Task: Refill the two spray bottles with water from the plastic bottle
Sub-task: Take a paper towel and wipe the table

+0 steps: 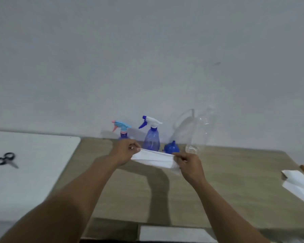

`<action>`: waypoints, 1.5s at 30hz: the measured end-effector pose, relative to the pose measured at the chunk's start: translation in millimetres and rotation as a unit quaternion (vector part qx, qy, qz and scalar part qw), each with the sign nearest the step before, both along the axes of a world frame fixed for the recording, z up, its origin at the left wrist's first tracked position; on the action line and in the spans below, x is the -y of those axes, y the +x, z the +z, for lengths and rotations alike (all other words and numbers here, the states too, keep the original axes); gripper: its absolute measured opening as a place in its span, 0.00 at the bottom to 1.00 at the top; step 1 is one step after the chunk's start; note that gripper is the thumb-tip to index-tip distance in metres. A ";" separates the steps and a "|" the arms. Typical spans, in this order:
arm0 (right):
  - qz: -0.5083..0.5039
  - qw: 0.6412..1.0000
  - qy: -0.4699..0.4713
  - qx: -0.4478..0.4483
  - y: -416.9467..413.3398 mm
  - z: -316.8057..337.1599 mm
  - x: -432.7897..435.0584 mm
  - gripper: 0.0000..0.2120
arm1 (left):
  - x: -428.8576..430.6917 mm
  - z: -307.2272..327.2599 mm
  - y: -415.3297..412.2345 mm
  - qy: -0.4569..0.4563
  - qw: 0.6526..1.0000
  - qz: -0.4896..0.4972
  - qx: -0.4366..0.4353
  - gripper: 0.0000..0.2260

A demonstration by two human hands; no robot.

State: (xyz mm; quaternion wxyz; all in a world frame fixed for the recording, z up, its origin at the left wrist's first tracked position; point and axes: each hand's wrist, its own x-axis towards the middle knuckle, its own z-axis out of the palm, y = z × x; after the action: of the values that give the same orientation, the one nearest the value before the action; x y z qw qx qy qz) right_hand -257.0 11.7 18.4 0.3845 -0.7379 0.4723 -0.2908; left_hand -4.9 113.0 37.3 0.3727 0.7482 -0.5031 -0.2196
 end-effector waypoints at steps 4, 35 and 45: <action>0.056 0.997 0.056 0.001 59.7 -14.6 -22.5 0.11 | -41.0 -6.9 52.8 0.048 0.998 0.040 0.015 0.05; 0.239 0.897 -0.177 -0.328 185.4 -151.0 -58.2 0.31 | -57.2 -165.8 95.9 0.232 0.893 -0.057 0.381 0.31; 0.223 0.901 -0.145 -0.342 39.2 -138.1 8.3 0.33 | 23.4 -159.0 -38.8 0.225 0.894 -0.116 0.370 0.32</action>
State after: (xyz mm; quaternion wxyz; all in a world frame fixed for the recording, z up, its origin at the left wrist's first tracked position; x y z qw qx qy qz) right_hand -217.8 3.4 -119.7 0.1427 -0.9257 0.3503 0.0074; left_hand -43.7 89.6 -121.8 -0.0469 0.7754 -0.6250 -0.0765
